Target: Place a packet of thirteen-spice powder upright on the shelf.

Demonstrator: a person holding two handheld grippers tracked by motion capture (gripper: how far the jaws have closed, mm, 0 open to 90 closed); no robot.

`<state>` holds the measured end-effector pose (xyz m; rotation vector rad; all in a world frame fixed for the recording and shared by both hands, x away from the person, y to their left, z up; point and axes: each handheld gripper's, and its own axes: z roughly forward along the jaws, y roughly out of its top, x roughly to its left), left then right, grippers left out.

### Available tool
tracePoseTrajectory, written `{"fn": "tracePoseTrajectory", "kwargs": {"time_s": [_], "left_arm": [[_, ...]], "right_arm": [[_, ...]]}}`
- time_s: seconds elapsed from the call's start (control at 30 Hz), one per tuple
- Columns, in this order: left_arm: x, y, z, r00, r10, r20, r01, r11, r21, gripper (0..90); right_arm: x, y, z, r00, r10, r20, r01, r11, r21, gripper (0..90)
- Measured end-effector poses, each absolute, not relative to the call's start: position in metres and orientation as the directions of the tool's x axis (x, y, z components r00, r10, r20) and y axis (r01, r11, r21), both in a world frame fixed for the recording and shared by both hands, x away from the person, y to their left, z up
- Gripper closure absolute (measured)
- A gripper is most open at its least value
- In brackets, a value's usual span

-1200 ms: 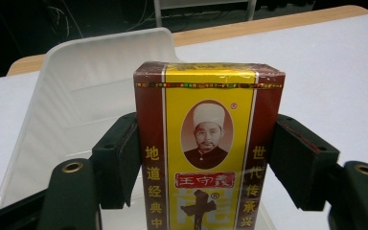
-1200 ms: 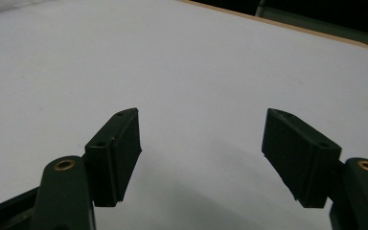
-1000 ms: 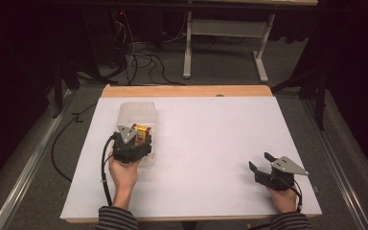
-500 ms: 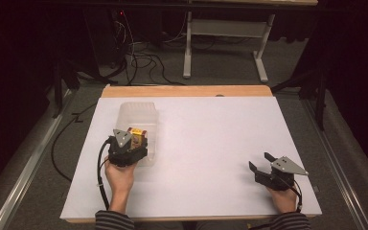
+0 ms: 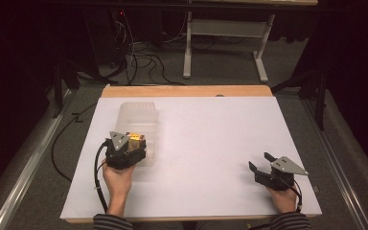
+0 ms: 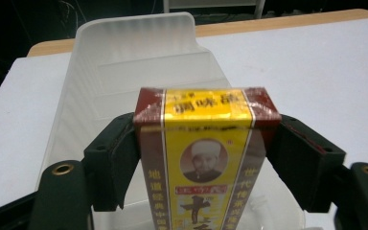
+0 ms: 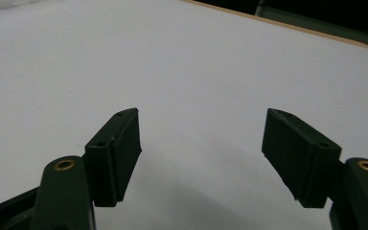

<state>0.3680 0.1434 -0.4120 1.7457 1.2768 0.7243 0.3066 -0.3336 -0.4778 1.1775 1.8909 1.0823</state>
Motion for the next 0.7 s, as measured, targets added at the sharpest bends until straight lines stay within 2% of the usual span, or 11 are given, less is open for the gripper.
{"fn": "tracePoseTrajectory", "kwargs": {"time_s": [0.2, 0.7], "left_arm": [[0.366, 0.144, -0.407, 0.324, 0.946, -0.029, 0.462, -0.132, 0.877, 25.4], [0.362, 0.14, -0.396, 0.334, 0.942, -0.02, 0.43, -0.133, 0.893, 24.0]], "right_arm": [[0.307, -0.334, -0.478, -0.384, 0.918, -0.102, 0.378, 0.257, 0.889, 30.1], [0.307, -0.334, -0.478, -0.383, 0.918, -0.1, 0.377, 0.254, 0.891, 30.1]]}}
